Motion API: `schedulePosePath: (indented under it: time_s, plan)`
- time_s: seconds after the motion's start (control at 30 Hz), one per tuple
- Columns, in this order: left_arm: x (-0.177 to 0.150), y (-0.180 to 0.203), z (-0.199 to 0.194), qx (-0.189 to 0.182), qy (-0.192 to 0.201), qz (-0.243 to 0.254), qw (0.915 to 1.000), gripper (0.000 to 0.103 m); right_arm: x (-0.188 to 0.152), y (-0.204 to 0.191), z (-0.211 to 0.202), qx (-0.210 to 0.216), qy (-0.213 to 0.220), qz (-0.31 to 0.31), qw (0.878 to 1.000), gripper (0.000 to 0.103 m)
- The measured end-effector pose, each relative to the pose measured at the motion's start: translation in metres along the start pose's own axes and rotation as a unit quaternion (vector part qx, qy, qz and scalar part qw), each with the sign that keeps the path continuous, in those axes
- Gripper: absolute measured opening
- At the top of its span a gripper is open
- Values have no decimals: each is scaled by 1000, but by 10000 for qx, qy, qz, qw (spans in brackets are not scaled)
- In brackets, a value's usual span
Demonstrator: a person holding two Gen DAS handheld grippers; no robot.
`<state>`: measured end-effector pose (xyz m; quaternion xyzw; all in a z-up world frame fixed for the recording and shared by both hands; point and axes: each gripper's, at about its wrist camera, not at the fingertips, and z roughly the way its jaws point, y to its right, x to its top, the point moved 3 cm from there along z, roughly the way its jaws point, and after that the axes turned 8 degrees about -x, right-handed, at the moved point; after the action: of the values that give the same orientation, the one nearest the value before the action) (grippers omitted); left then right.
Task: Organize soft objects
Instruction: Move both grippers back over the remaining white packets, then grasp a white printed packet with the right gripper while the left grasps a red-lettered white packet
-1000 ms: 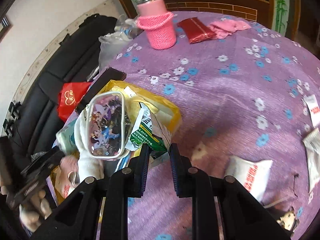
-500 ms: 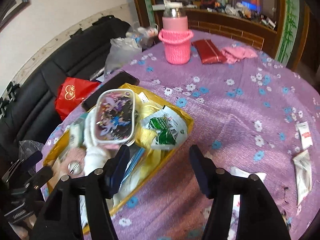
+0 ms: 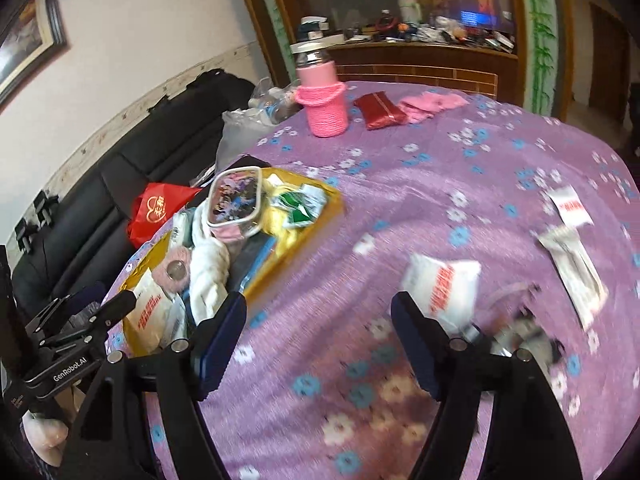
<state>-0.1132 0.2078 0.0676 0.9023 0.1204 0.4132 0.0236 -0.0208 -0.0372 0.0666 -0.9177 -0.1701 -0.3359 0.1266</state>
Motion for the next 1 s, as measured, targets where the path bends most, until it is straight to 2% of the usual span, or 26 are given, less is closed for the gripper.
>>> schedulePosePath:
  time_s: [0.2,0.33,0.53,0.67,0.73,0.83,1.0]
  plan:
    - [-3,32,-16,79,141,410,9990,84,-20,35,-22,-63,94,330,9994,74]
    - [-6,47,-21,123,175,600,9980,89,-29,58,-32,-107,149,528,9984,74]
    - [-10,68,-20,100,109,801,9967,89,-40,96,-46,-159,253,857,9959,74]
    - [-14,83,-15,-230,-102,856,9960,89,-46,133,-60,-299,393,1157,9921,74]
    - [-20,96,-9,-596,-294,868,9940,90,-50,157,-67,-463,446,1369,9885,74]
    - [-34,118,7,-1046,-687,980,9873,90,-56,197,-75,-707,453,1793,9802,75]
    - [-58,152,40,-1434,-1306,1150,9743,89,-66,242,-74,-932,267,2206,9705,75]
